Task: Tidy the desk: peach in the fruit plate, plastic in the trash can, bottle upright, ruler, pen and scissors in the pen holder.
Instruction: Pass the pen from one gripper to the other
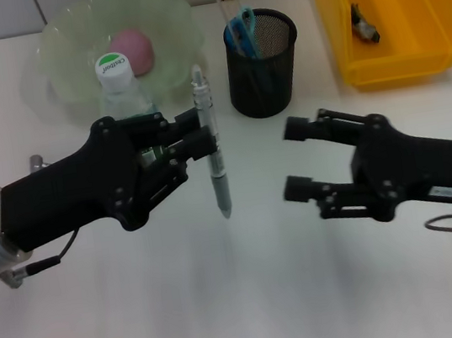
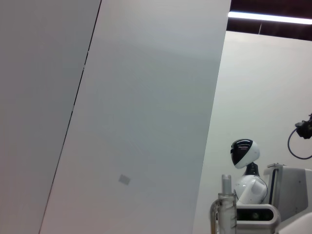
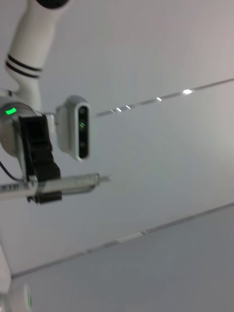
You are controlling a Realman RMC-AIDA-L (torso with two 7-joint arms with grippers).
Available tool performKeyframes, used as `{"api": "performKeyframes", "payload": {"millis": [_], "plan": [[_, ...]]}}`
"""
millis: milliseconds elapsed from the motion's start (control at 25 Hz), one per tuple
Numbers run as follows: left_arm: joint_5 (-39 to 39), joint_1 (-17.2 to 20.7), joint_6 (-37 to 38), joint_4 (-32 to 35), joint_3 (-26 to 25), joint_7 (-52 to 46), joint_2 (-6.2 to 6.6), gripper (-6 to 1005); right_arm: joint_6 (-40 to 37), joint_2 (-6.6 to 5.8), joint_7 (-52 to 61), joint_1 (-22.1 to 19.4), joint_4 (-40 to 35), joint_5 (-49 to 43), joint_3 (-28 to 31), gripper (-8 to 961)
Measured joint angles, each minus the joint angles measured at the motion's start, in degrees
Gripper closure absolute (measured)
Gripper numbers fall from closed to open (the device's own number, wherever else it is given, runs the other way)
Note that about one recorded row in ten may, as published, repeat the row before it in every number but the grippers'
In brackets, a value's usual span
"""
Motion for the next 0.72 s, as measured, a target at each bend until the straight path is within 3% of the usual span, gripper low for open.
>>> {"api": "performKeyframes", "payload": {"millis": [240, 720], "plan": [[0.0, -2.0, -0.3, -3.1, 0.0, 1.7, -0.06, 790, 1.2, 0.12, 2.2, 4.8, -0.9, -2.1, -2.9, 192], [0.1, -2.9, -1.4, -4.5, 0.1, 1.9, -0.25, 771, 2.2, 0.29, 2.8, 6.0, -1.8, -2.1, -3.9, 210]]}}
